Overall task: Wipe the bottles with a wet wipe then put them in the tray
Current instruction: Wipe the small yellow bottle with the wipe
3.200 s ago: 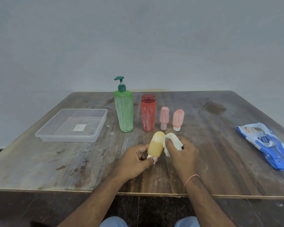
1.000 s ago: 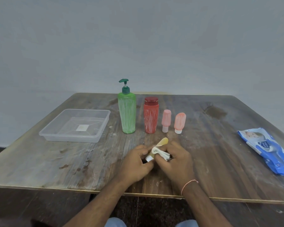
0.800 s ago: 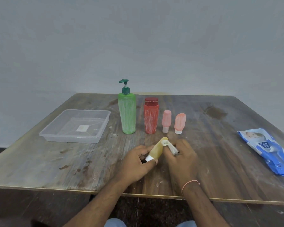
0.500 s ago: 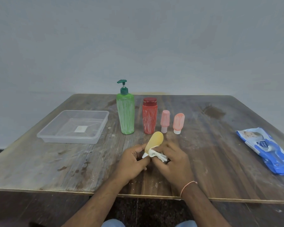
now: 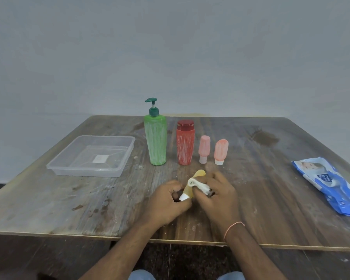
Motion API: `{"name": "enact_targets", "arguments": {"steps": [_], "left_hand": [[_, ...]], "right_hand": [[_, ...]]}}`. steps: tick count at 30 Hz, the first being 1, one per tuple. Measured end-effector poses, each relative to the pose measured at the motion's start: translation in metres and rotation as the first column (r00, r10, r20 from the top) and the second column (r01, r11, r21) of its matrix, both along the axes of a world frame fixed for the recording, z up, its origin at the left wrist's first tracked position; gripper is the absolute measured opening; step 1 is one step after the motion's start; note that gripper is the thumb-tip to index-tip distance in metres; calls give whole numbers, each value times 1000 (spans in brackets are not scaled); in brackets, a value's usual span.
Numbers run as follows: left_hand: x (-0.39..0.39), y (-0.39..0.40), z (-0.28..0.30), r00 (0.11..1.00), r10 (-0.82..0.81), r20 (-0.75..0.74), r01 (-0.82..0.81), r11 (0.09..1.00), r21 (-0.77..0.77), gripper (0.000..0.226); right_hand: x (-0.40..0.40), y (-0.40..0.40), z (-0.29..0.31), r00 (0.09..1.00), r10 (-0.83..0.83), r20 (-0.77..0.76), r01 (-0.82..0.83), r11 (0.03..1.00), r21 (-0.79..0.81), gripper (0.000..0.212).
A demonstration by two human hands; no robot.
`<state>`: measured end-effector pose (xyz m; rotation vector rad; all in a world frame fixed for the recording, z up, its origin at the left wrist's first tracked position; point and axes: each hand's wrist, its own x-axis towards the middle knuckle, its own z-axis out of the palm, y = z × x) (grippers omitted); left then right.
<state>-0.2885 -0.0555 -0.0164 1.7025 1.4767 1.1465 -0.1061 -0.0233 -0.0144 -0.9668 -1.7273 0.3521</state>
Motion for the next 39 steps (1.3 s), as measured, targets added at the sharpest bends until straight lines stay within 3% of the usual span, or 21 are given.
{"name": "enact_targets", "arguments": {"steps": [2,4,7,11,14,18,25,31,34,39], "left_hand": [[0,-1,2,1000,-2,-13,2,1000,2,29],[2,-4,7,1000,9,-30,-9,1000,5,54],[3,-6,9,1000,-4,9,3,1000,23,63],[3,-4,5,994,-12,110,14,1000,-15,51],[2,-3,3,984,-19,176,28,998,-48,50],[1,-3,3,983,-18,181,34,996,-82,50],[2,-3,11,956,25,291,11,993,-121,40],[2,-8,14,959,-36,280,66,993,-100,41],[2,-8,15,969,-52,242,79,992,-103,42],[2,-8,12,969,-14,247,40,994,-103,47]], "right_hand": [[-2,-4,2,994,85,66,-87,996,21,20],[-2,-5,2,985,132,110,-135,990,27,18],[-2,-5,3,986,143,82,-145,989,19,17],[0,0,-2,1000,-10,-8,10,1000,-1,25],[3,8,-2,983,-164,-81,159,986,-58,18],[5,13,-2,967,-230,-111,215,967,-135,16],[1,-3,-1,988,142,57,-142,990,4,19],[3,6,-5,993,-104,-54,104,995,-1,26],[5,11,-4,966,-225,-128,218,974,-69,17],[3,5,2,958,-205,-198,178,973,-148,11]]}}
